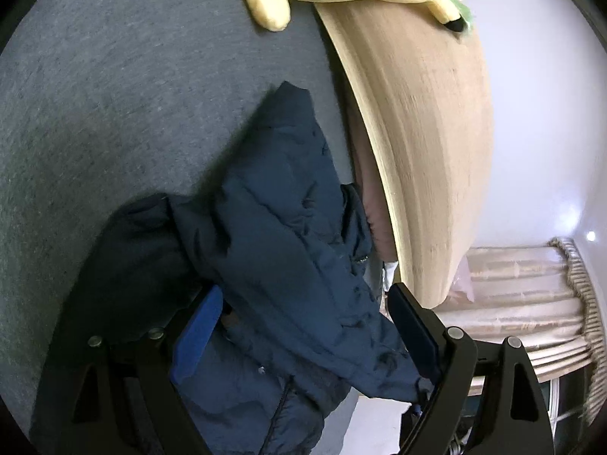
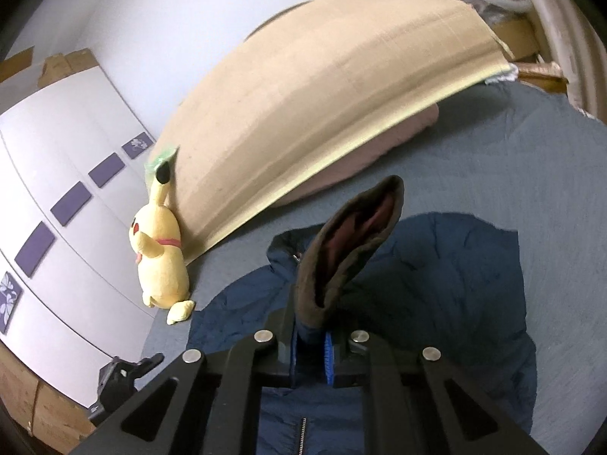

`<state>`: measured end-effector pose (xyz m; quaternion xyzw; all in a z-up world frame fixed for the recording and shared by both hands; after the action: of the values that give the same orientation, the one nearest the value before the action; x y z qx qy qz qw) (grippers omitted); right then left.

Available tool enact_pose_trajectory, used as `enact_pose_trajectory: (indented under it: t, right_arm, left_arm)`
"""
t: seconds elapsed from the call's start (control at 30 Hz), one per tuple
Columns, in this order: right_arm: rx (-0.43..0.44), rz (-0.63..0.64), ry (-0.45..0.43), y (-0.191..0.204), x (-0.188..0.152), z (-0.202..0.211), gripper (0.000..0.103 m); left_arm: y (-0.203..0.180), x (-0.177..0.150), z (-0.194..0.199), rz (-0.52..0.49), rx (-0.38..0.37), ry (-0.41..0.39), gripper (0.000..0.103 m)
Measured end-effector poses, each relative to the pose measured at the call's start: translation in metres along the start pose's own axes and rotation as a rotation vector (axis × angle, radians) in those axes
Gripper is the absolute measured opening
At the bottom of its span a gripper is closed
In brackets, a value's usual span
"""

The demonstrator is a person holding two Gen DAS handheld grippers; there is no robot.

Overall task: Fold large clothes
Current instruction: 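Lift the brown-lined cuff with the right gripper, lay it across the chest, open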

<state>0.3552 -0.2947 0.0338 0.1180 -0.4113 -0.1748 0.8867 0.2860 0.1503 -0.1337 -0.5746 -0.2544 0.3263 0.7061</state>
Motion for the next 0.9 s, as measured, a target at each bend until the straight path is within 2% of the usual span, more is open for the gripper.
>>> enact_pose_trajectory:
  t: [0.23,0.27,0.3,0.33,0.37,0.4,0.53,0.73,0.83,0.9]
  right_arm:
    - [0.030,0.023,-0.067,0.013,0.013,0.024,0.010]
    - [0.031,0.033,-0.076,0.015,0.015,0.028,0.010]
    - [0.028,0.045,-0.084,0.017,0.015,0.030,0.010]
    - [0.022,0.055,-0.089,0.018,0.015,0.032,0.009]
    - [0.011,0.066,-0.097,0.019,0.014,0.033,0.009]
    - [-0.001,0.069,-0.102,0.017,0.014,0.034,0.009]
    - [-0.073,0.060,-0.069,-0.006,-0.001,0.016,0.009]
    - [-0.222,0.009,0.128,-0.063,-0.046,-0.053,0.008]
    - [-0.244,-0.008,0.199,-0.079,-0.066,-0.074,0.008]
    - [-0.252,-0.010,0.207,-0.079,-0.071,-0.077,0.009]
  left_arm:
    - [0.002,-0.003,0.000,-0.014,0.009,-0.015,0.089]
    - [0.002,-0.003,0.000,-0.018,0.016,-0.022,0.084]
    - [0.002,-0.001,-0.002,-0.032,0.033,-0.028,0.068]
    - [0.003,0.000,-0.004,-0.044,0.054,-0.018,0.057]
    - [0.003,0.001,-0.007,-0.057,0.091,-0.012,0.034]
    - [0.004,0.002,-0.007,-0.071,0.120,-0.006,0.028]
    - [0.004,0.001,-0.013,-0.113,0.161,0.002,0.022]
    - [0.007,-0.004,-0.032,-0.156,0.234,0.026,0.020]
    - [0.006,-0.009,-0.042,-0.168,0.253,0.035,0.021]
    - [-0.003,-0.014,-0.040,-0.203,0.290,0.032,0.028]
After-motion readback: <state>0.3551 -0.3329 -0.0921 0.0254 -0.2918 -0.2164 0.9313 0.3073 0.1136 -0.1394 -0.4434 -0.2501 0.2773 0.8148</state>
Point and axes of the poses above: each gripper's, at about its wrist camera, not at the fingertips, and z roughly against the way its jaws point, y to its left, x to its top, the point moved 1 cm from there along -z, roughly the way its jaws point, and after that the axes turned 13 degrees about -x, right-handed, at the moved point
